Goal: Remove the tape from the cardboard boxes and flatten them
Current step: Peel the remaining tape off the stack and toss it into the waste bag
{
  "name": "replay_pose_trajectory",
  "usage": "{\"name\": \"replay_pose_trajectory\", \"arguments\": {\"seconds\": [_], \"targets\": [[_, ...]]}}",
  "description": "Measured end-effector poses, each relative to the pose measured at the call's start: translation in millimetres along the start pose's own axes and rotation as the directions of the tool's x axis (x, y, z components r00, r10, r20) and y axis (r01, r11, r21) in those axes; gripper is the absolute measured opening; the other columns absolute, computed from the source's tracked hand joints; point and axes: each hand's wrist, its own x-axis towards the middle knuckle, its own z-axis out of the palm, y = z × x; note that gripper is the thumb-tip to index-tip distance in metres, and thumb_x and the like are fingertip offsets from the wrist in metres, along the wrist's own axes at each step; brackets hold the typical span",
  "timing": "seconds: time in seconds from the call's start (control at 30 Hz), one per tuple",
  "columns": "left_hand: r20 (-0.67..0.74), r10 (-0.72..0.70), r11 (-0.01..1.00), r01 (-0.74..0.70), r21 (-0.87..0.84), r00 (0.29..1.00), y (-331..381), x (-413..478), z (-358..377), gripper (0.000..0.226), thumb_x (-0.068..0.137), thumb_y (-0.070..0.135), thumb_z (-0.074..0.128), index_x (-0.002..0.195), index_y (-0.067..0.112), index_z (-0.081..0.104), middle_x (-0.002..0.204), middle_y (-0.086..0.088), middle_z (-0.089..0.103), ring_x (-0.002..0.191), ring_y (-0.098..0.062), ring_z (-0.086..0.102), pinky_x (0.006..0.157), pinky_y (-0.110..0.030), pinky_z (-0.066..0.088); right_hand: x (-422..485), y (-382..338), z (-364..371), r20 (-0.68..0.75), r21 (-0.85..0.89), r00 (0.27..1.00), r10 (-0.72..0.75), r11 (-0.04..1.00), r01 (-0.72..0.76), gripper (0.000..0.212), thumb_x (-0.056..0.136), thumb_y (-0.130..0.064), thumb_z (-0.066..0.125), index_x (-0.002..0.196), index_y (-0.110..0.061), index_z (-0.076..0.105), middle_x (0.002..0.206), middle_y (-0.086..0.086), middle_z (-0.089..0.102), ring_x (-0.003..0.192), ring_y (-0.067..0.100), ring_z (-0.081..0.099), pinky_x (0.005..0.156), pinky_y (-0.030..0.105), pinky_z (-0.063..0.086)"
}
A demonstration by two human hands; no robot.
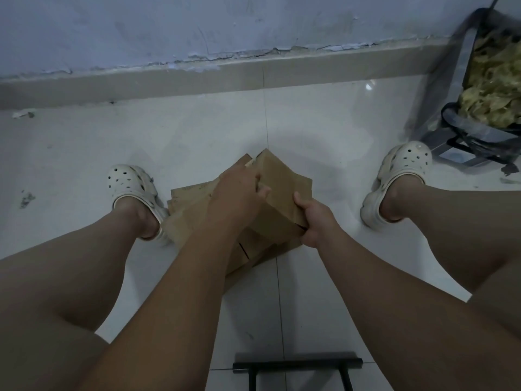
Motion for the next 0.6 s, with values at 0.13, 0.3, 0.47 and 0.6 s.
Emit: {"name": "replay_pose_trajectory", "arguments": {"seconds": [0.13, 0.3, 0.47, 0.6], "targets": [[-0.100, 0.044, 0.983, -0.025, 0.183, 0.994, 11, -7, 6, 0.019, 0.092, 0.022, 0.049, 0.108, 0.013, 0.053, 0.092, 0.001, 0.047, 0.093, -0.014, 0.039, 0.066, -0.029, 0.030, 5, 5, 4, -0.039, -0.055, 0.999, -0.033, 0.998, 0.031, 0.033, 0.095, -0.021, 0.061, 0.126, -0.010, 0.059, 0.115, 0.013, 0.067, 0.106, 0.034, 0.063, 0.091, 0.051, 0.052], [-0.030, -0.099, 0.954, 0.103, 0.281, 0.995, 12, -10, 10, 0.020, 0.093, 0.009, 0.045, 0.110, 0.011, 0.056, 0.108, -0.004, 0.058, 0.088, -0.016, 0.041, 0.066, -0.027, 0.033, 8, 9, 8, -0.089, -0.134, 0.996, -0.006, 0.991, -0.006, 0.032, 0.094, -0.017, 0.063, 0.125, -0.007, 0.059, 0.108, 0.013, 0.067, 0.100, 0.032, 0.064, 0.087, 0.047, 0.054], [0.078, -0.264, 0.944, 0.241, 0.227, 0.961, -3, -8, 6, 0.015, 0.096, 0.017, 0.045, 0.099, 0.012, 0.059, 0.105, -0.007, 0.059, 0.092, -0.018, 0.042, 0.068, -0.028, 0.033, 10, 11, 11, -0.128, -0.179, 0.992, -0.005, 0.984, -0.018, 0.033, 0.093, -0.015, 0.064, 0.125, -0.009, 0.059, 0.103, 0.010, 0.066, 0.093, 0.028, 0.063, 0.076, 0.040, 0.054], [0.136, -0.110, 0.967, 0.075, 0.244, 0.985, -7, -7, 4, 0.022, 0.100, 0.021, 0.040, 0.083, 0.012, 0.051, 0.091, -0.007, 0.059, 0.082, -0.018, 0.047, 0.070, -0.026, 0.031, 12, 12, 12, -0.150, -0.198, 0.989, 0.020, 0.979, -0.050, 0.032, 0.092, -0.012, 0.064, 0.123, -0.008, 0.060, 0.110, 0.013, 0.067, 0.099, 0.032, 0.064, 0.084, 0.045, 0.055]]}}
